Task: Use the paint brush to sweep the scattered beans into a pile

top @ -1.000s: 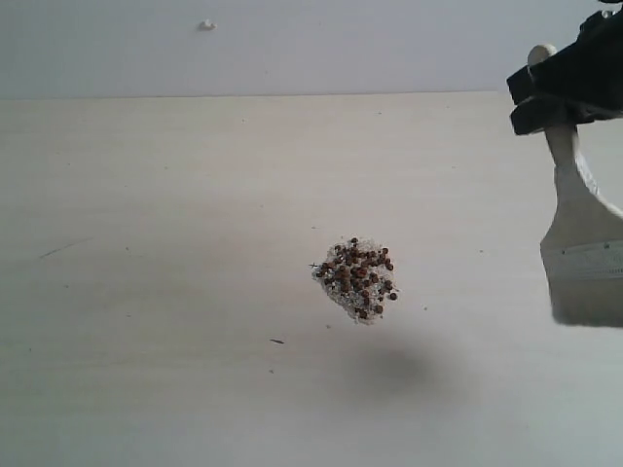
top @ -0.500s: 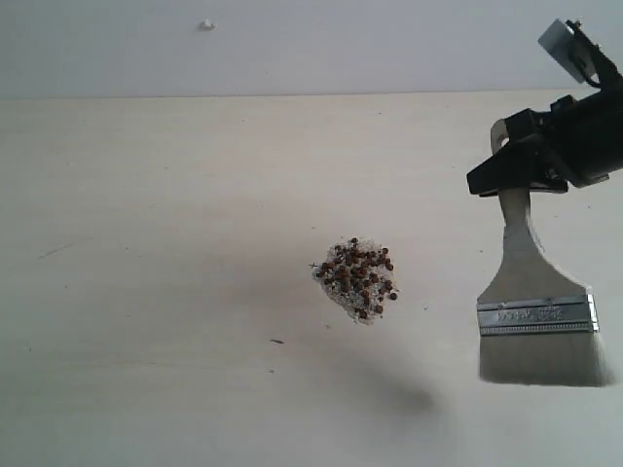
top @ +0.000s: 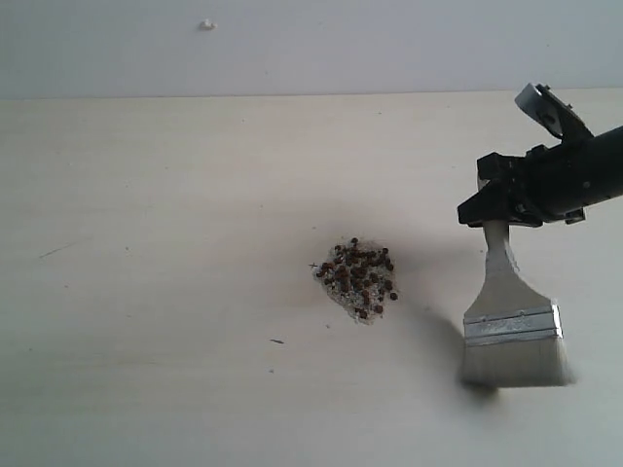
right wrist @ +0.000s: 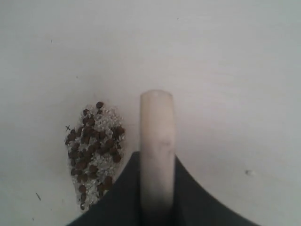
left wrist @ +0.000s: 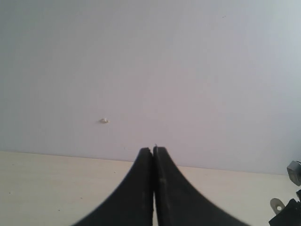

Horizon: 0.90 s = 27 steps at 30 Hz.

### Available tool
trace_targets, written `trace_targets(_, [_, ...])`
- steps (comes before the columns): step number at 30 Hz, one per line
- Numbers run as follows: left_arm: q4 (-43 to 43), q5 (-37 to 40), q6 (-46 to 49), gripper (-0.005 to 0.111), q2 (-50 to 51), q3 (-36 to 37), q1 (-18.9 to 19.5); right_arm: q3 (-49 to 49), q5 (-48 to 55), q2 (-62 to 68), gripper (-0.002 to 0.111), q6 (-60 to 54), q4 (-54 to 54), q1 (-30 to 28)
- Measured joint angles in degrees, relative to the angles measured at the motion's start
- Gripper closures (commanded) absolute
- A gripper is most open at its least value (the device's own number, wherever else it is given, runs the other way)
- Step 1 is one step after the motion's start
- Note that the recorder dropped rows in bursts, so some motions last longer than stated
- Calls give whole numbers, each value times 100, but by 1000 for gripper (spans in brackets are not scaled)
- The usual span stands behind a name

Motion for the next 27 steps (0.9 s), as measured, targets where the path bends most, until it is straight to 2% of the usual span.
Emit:
trace_targets(6, [0, 0, 0, 107, 0, 0, 0, 0, -344, 30, 91, -470, 418, 0])
trace_targets(12, [0, 0, 0, 107, 0, 0, 0, 0, -1187, 40, 73, -665, 581, 0])
trace_targets(16, [0, 0, 0, 107, 0, 0, 0, 0, -1679, 40, 67, -767, 605, 0])
trace_targets(22, [0, 0, 0, 107, 0, 0, 0, 0, -1906, 40, 70, -779, 644, 0])
trace_targets(25, [0, 0, 0, 107, 0, 0, 0, 11, -2057, 40, 87, -686, 664, 0])
trace_targets(27, [0, 0, 0, 107, 0, 0, 0, 119, -2276, -75, 102, -629, 842, 0])
